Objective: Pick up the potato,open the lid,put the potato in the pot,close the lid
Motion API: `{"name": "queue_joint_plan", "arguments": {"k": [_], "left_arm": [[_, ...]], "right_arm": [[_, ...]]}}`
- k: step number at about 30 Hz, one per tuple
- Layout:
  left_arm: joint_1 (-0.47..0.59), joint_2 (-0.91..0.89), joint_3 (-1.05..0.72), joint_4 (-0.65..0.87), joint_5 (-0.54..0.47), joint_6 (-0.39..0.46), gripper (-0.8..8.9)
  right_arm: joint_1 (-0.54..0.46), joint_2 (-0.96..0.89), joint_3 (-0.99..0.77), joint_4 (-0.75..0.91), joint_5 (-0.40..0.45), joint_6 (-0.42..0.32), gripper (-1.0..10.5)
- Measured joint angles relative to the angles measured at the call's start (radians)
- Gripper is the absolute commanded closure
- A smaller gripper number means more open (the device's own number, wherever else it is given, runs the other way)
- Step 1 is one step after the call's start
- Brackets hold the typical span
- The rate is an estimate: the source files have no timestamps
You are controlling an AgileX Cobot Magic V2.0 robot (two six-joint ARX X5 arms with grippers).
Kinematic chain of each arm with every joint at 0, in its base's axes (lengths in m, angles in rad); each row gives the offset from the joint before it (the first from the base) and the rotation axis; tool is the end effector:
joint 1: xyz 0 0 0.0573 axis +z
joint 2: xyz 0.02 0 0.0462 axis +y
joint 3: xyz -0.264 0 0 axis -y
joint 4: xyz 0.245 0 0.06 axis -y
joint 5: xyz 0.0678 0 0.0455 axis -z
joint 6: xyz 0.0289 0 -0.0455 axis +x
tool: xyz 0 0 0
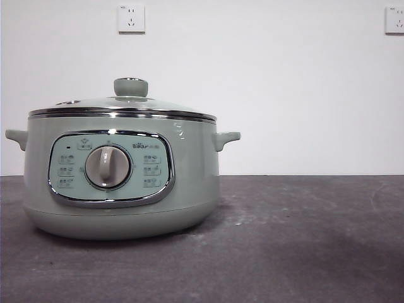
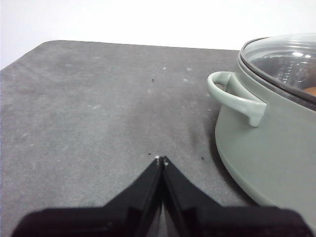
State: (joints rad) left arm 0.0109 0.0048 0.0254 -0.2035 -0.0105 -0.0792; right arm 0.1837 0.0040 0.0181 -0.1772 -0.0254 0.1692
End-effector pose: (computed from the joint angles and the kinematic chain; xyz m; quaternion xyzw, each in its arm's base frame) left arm 0.0948 0.0013 0.1522 -0.0394 0.0908 0.0143 0.9950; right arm 0.0938 0.0182 0.1523 0.0773 0.0897 0.0968 0.9882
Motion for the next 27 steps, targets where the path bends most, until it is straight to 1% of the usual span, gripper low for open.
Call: {"name": "queue_joint_plan", "arguments": {"k": [27], "left_arm": [[0.0, 0.0, 0.0, 0.0, 0.0, 0.0, 8.17]], "right_arm": [[0.0, 0.0, 0.0, 0.0, 0.0, 0.0, 9.6]]}}
